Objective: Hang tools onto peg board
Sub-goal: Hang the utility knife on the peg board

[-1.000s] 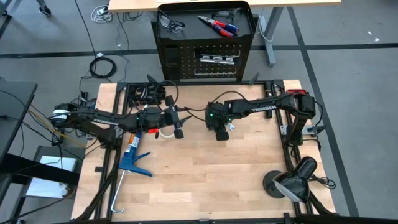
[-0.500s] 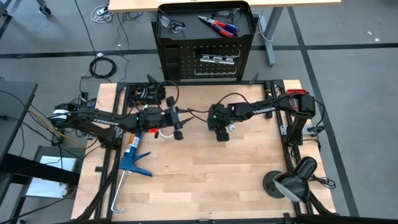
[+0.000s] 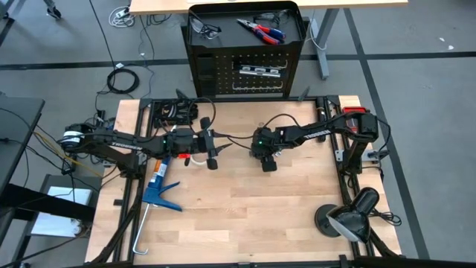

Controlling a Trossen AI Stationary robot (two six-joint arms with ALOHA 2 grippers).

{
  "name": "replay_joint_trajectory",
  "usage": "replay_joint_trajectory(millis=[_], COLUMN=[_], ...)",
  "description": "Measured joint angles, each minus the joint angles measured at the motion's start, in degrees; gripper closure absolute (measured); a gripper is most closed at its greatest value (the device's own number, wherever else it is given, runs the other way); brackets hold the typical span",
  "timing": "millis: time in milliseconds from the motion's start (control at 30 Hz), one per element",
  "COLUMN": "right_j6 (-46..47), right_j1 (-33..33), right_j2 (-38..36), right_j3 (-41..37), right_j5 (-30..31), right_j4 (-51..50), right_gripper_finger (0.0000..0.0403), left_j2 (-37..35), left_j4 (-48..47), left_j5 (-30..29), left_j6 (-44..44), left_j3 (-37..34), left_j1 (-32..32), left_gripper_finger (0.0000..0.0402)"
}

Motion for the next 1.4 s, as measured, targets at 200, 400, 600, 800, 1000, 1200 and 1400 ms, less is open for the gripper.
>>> replay_joint_trajectory(millis=[200, 400, 600, 800, 1000, 1200, 1400], right_j6=[0.0, -0.2, -2.5, -10.4, -20.2, -34.7, -51.7], right_j1=[-0.3, -0.8, -0.4, -0.9, -3.3, -6.9, -9.6], right_j2=[0.1, 0.2, 0.0, -3.8, -8.0, -10.6, -11.1], right_j3=[-0.1, -0.1, 2.1, 7.6, 9.7, 9.6, 9.6], right_j5=[0.0, 0.4, 7.2, 23.9, 38.8, 47.1, 46.8], right_j4=[0.2, 0.5, -4.1, -9.3, -4.4, 9.5, 27.4], right_gripper_finger=[0.0246, 0.0293, 0.0293, 0.0293, 0.0293, 0.0293, 0.0293], left_j2=[0.0, 0.0, -0.6, -1.4, -1.4, -1.4, -1.4], left_j4=[0.0, 0.0, -1.0, -1.2, 0.2, 1.1, 1.2], left_j5=[0.0, -0.1, -11.5, -19.7, -27.6, -22.6, -16.8], left_j6=[0.0, 0.2, 2.0, 2.4, 2.7, 2.2, 1.9], left_j3=[0.0, 0.0, 0.0, 0.0, 0.0, 0.0, 0.0], left_j1=[0.0, 0.0, 0.0, -0.1, 0.0, 0.0, 0.0], left_gripper_finger=[0.0262, 0.0262, 0.0262, 0.0262, 0.0262, 0.0262, 0.0262])
